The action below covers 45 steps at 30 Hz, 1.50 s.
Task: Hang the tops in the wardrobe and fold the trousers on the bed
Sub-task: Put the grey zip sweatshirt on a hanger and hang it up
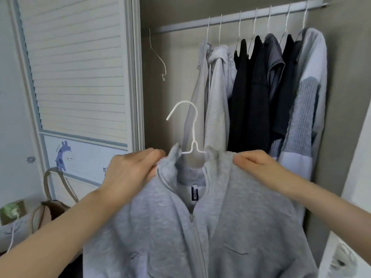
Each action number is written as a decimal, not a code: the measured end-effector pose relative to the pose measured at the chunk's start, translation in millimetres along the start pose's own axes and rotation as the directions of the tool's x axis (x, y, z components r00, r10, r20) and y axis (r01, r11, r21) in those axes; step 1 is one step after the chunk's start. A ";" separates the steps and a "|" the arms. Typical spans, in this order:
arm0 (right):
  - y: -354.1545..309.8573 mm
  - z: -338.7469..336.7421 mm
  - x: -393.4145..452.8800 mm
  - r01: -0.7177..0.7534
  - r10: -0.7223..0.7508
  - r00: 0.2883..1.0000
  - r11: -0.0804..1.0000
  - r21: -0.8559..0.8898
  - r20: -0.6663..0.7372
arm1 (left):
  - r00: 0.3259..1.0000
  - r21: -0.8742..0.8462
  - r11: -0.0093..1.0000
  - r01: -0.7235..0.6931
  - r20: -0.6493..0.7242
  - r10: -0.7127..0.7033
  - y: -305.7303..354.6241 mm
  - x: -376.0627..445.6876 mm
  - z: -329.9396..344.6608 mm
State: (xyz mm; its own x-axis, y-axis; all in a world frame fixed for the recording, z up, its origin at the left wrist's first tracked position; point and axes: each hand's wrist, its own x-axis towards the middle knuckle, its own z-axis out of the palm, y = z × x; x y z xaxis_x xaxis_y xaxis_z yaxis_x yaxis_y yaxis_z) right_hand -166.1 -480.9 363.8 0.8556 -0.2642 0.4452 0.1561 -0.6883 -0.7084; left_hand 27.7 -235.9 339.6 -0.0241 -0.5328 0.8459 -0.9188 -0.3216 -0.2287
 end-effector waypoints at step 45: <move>-154.4 -11.3 111.9 -0.273 0.439 0.851 0.839 0.470 -0.288 | 0.901 -0.745 0.508 0.432 0.332 -0.280 103.0 112.7 -32.8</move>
State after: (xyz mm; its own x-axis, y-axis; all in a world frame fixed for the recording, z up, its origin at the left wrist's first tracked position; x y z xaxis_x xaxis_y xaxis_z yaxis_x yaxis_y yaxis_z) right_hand -100.0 -411.8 529.2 0.6544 -0.7216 0.2260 0.1291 -0.1879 -0.9737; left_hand -82.7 -303.4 427.2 0.3662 -0.6494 0.6664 -0.7705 0.1899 0.6085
